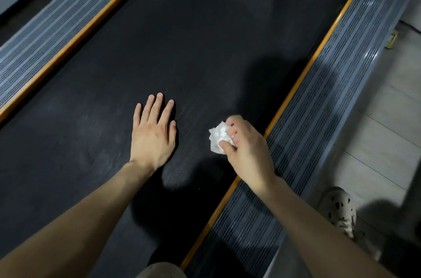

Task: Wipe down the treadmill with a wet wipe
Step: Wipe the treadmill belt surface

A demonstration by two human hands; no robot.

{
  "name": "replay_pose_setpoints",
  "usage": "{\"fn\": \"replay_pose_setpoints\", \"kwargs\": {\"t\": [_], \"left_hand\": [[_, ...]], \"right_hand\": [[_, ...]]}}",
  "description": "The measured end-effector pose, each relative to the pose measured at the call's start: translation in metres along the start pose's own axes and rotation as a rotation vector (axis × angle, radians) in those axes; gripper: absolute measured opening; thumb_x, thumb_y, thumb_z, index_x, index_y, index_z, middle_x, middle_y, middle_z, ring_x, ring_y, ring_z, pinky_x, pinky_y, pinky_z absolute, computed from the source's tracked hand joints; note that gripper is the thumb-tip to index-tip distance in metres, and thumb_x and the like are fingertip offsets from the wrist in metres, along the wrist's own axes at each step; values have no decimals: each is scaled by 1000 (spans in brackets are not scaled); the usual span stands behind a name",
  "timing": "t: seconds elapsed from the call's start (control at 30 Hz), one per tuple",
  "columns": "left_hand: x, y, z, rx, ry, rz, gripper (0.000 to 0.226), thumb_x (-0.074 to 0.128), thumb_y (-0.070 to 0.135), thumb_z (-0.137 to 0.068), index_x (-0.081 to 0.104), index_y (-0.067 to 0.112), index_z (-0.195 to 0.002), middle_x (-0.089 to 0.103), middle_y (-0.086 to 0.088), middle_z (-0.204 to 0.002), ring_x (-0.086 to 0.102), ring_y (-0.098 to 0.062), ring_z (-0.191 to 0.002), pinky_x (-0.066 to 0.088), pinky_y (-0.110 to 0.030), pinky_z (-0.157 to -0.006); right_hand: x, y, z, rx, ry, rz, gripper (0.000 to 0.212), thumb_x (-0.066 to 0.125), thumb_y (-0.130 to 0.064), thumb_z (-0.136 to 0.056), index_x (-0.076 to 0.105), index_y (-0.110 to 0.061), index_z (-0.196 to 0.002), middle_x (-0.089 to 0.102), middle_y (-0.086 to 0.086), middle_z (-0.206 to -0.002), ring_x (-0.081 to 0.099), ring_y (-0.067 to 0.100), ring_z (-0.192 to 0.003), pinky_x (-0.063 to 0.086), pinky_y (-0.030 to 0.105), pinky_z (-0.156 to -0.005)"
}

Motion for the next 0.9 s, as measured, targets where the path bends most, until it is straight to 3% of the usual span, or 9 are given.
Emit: {"fn": "replay_pose_setpoints", "kwargs": {"t": [0.07,0.17,0.3,0.4,0.57,0.67,0.77,0.8,0.9], "left_hand": [[-2,4,-3,-11,11,10,56,40,31,-107,43,14,-160,30,-13,-173,20,-29,-163,17,-56,-131],[-5,8,-9,18,7,16,57,41,28,-103,45,14,-158,32,-13,-171,22,-29,-162,17,-56,-131],[-5,12,-18,32,-18,23,57,40,27,-103,45,14,-158,32,-12,-172,22,-28,-162,17,-54,-131],[-3,11,-14,55,-31,1,57,37,29,-107,41,15,-162,29,-12,-173,19,-27,-164,17,-53,-131],[-7,11,-15,47,-51,-28,57,36,32,-107,42,16,-162,30,-11,-173,21,-26,-163,18,-52,-131],[-11,16,-20,19,-63,-37,57,40,31,-102,49,15,-156,38,-13,-169,28,-30,-159,23,-53,-129],[-16,21,-26,4,-74,-60,56,45,32,-94,56,14,-146,47,-13,-160,39,-34,-150,30,-53,-123],[-19,21,-29,5,-86,-75,55,46,35,-92,57,16,-142,49,-11,-156,42,-33,-146,33,-53,-120],[-27,24,-42,10,-127,-104,57,49,48,-88,57,22,-137,52,-5,-142,47,-32,-129,38,-51,-113]], "right_hand": [[3,-3,-2,8,0,53,46,80,-11,-92,61,-21,-132,54,-2,-117,60,18,-100,57,31,-84],[12,-3,5,-18,-7,131,25,72,-13,-98,73,-17,-123,52,1,-125,56,21,-116,57,40,-97],[16,-19,37,-278,-320,154,41,61,-1,-97,64,-23,-131,47,-3,-133,47,22,-138,52,44,-106],[-16,6,-22,-253,-188,240,24,57,-6,-101,69,-15,-119,56,6,-122,58,29,-113,53,41,-90],[-56,63,-137,44,99,430,30,53,-14,-104,77,-20,-121,52,9,-125,57,31,-111,54,44,-101],[-6,31,-82,-206,-168,319,19,52,-32,-97,71,-31,-97,61,-6,-103,59,15,-94,56,41,-90],[5,10,-14,-579,-544,158,35,70,-1,-82,74,-28,-104,58,-5,-108,56,17,-101,54,35,-89],[-9,11,-23,-620,-514,154,41,69,6,-81,73,-23,-109,61,-1,-110,57,20,-102,53,34,-89],[-63,55,-116,-249,-188,385,28,61,0,-95,68,-11,-120,65,8,-117,61,26,-105,50,31,-89]]}}
Point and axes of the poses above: each hand's wrist, its own z-axis away from the middle knuckle, its own x-axis out of the palm, y = z × x, the point moved 2 cm from there along -z, towards the middle knuckle
